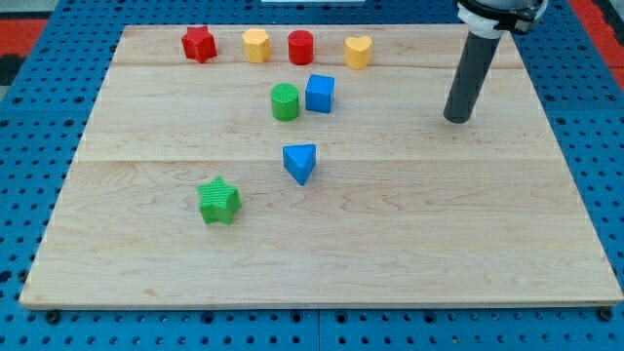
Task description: Point your arm at the center of the board
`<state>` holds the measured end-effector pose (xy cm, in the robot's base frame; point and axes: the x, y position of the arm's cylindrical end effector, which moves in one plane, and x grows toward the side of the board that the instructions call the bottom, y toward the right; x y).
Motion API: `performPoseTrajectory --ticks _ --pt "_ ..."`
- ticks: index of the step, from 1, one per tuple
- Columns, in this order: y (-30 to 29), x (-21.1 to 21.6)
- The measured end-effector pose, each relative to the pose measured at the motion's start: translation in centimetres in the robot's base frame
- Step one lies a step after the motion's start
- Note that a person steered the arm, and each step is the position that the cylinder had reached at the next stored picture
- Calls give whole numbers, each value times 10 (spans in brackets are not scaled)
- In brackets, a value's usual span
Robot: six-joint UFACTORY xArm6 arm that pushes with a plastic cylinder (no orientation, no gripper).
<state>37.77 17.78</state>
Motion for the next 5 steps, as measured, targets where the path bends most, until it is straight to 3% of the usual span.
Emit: performPoseTrajectory --ticks 2,5 --pt "-8 0" --pt "-159 1"
